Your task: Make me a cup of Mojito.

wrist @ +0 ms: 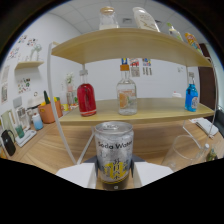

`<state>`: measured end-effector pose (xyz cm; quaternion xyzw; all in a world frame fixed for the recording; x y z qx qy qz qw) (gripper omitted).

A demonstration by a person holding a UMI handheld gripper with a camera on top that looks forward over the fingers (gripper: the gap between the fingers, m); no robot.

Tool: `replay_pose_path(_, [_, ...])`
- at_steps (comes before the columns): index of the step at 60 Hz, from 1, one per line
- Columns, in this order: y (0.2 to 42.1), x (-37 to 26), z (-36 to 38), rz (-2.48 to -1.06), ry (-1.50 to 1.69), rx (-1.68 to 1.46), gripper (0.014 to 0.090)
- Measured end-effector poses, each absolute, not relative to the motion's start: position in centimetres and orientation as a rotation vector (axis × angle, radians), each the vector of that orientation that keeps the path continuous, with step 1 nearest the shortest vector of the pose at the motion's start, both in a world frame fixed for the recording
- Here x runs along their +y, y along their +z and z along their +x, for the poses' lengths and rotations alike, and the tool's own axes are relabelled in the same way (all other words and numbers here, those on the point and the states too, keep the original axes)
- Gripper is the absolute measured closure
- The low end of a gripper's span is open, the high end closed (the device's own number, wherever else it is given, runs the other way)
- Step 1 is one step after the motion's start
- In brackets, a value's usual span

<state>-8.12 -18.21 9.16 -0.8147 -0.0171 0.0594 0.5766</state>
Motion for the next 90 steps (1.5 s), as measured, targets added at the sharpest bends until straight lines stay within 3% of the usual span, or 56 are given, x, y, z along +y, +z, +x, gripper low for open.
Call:
replay_pose_path(9, [7.3, -18.8, -8.6, -1.941, 0.157, -0.037, 0.0537])
replay_pose_path(39, [7.1, -20.7, -8.9, -1.936, 0.081, -0.059, 0.0508])
replay_pose_path(44, [7.6, -21.1, -8.7, -1.954, 0.077, -0.044, 0.0426])
replay_pose_path(49, [8.5, -22.1, -9.0, -1.986, 0.100, -0.038, 0.0224])
replay_pose_path(51, [9.0, -22.6, -9.2, -1.994, 0.119, -0.044, 0.0188])
replay_pose_path(67, [12.6, -28.9, -7.0, -2.082, 0.061, -0.029, 0.0190])
replay_pose_path(90, [13.1, -35.0, 0.8, -2.147, -0.062, -0.013, 0.0189])
